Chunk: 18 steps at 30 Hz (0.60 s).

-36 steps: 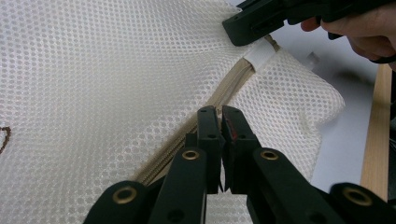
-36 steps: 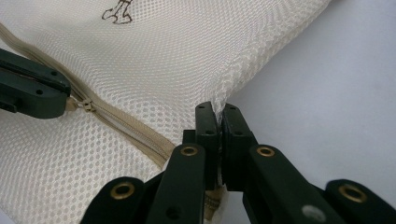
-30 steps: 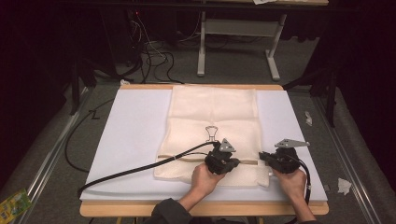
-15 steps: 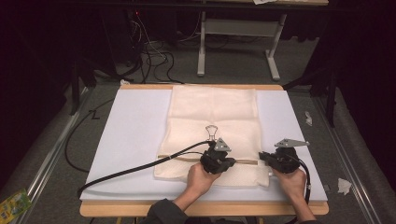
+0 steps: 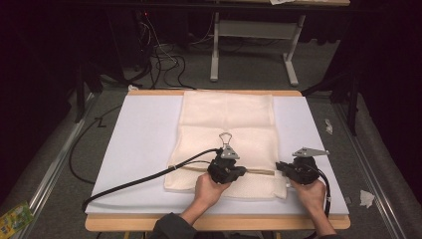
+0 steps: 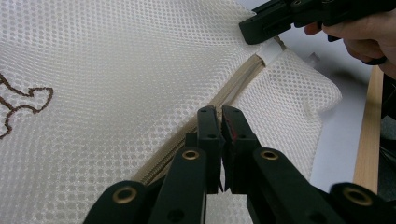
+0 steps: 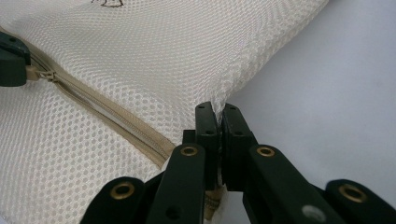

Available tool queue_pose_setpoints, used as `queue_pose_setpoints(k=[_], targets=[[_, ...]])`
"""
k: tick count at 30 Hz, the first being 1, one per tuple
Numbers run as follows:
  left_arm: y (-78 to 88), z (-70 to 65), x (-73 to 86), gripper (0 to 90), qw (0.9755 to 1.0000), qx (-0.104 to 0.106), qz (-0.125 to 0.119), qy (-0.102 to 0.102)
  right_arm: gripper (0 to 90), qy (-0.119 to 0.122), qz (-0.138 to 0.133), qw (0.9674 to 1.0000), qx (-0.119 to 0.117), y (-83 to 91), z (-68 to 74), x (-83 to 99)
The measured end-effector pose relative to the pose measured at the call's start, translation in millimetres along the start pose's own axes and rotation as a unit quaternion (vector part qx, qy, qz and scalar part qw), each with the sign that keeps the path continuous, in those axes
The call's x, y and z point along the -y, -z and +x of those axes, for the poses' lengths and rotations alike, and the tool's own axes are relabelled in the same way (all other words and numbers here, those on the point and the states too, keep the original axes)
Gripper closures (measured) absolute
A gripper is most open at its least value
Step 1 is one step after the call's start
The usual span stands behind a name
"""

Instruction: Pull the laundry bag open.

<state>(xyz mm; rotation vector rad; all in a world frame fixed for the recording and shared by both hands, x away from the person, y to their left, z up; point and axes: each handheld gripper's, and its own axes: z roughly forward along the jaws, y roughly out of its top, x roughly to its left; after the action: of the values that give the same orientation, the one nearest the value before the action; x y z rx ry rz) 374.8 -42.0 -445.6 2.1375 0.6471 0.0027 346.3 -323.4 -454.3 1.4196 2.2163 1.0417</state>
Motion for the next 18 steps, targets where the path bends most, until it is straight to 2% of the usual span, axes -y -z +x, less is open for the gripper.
queue_pose_setpoints(k=[8,18], targets=[[5.1,5.9,2.1,87.2,0.9997,0.006,-0.01,0.02,88.5,-0.003,-0.002,1.0,0.001,-0.2,-0.7,0.1],[12.2,8.8,4.2,87.2,0.9996,0.002,-0.015,0.023,88.4,-0.004,-0.001,1.0,0.002,0.2,-0.9,-0.3]])
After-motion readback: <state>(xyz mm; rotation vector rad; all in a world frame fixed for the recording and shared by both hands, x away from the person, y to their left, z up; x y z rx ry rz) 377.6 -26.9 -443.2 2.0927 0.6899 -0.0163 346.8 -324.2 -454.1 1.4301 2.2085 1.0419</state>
